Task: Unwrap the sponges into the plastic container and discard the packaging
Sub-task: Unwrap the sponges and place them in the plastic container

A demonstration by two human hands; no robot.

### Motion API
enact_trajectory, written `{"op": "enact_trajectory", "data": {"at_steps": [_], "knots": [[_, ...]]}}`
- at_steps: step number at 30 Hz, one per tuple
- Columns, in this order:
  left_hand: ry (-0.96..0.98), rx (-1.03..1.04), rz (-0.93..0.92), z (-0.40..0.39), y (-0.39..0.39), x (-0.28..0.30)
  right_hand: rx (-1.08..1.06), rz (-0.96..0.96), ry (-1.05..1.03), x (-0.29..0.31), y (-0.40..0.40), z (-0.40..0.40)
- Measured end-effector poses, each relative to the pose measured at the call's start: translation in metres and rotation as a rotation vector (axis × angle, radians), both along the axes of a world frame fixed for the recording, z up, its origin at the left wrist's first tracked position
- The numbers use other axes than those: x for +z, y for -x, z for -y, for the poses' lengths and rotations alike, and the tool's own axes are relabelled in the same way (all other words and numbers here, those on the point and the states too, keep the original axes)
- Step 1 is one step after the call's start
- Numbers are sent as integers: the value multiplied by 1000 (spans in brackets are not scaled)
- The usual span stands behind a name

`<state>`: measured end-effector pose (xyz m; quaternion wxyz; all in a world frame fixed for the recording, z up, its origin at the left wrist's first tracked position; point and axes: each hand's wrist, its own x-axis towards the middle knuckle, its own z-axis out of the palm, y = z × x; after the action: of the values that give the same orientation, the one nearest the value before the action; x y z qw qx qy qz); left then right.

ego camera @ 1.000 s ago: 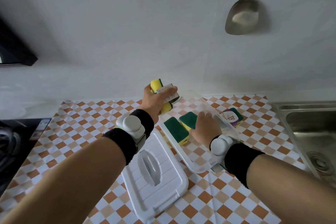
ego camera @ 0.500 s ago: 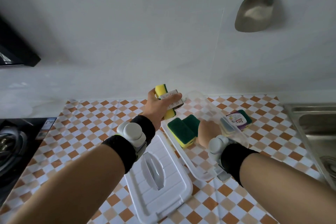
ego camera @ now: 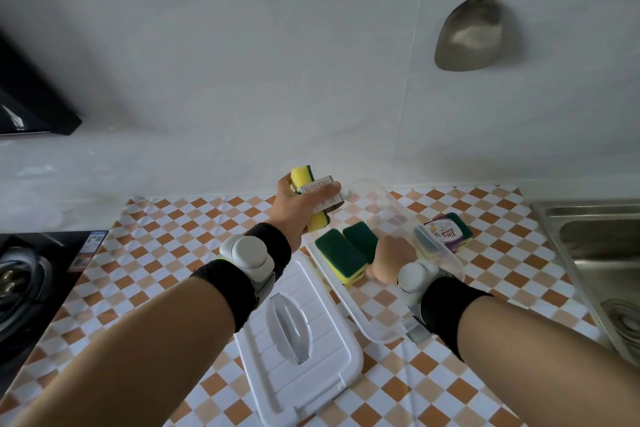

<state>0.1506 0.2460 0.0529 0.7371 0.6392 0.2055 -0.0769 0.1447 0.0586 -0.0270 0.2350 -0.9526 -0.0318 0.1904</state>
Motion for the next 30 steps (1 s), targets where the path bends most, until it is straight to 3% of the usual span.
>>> {"op": "enact_trajectory", "data": {"at_steps": [3,6,10,15,20,24,30], "knots": [[-16,5,2,1,1,2,50,-33,152,7,2,-3],[-21,9,21,2,2,5,79,63,155,27,3,-1],[-13,22,35,11,5,15,-10,93,-296,71,3,0],[105,18,106,31,10,26,-85,-240,-926,108,16,-11],[138,8,132,40,16,37,-175,-289,-1109,106,17,-8],[156,33,115,42,15,43,-238,-239,-1044,108,20,-1],[148,147,142,27,7,40,-53,135,-249,103,26,16]]}}
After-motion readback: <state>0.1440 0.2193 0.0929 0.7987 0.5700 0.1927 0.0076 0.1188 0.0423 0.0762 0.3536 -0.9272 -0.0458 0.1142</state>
